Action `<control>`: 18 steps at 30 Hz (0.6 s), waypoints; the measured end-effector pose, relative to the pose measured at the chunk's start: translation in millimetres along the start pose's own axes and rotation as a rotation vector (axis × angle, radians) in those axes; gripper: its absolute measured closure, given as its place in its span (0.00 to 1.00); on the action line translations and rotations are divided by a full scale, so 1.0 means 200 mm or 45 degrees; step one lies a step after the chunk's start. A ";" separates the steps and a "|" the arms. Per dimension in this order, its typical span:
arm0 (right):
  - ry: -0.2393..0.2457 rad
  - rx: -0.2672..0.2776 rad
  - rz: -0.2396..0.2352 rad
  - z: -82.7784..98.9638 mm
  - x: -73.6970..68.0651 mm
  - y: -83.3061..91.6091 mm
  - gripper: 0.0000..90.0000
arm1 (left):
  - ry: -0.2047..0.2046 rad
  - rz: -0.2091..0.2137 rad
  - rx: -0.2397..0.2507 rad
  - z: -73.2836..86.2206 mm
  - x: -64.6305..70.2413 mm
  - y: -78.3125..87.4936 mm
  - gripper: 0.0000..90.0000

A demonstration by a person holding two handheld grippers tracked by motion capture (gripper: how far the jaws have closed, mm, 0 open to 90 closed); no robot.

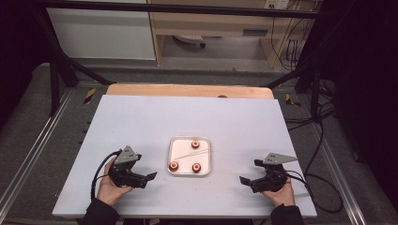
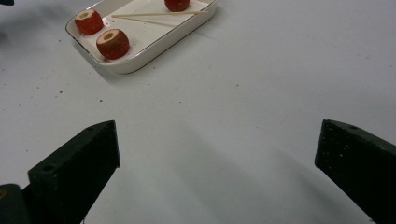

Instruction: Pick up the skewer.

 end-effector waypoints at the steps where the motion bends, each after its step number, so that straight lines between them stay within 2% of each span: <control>1: -0.002 -0.001 0.000 0.00 0.00 0.00 0.01 | -0.004 -0.002 -0.001 -0.01 0.00 -0.01 0.09; 5: 0.002 -0.003 0.001 0.00 0.00 0.00 0.01 | -0.011 0.004 0.001 -0.06 0.02 -0.04 0.09; 7: 0.000 -0.007 0.003 0.00 0.00 0.00 0.01 | -0.032 0.000 -0.014 -0.08 0.03 -0.07 0.09; 18: 0.013 -0.018 0.000 0.01 0.00 -0.01 0.01 | -0.068 0.025 -0.047 -0.20 0.10 -0.25 0.14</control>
Point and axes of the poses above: each handheld gripper's, and its own axes: y roughly backward along the jaws, z roughly out of its underside, x roughly to its right, the point moved 9 cm from there along -y, roughly forward along the jaws, and after that the axes turned 10 degrees about x, right-handed, at the moved point
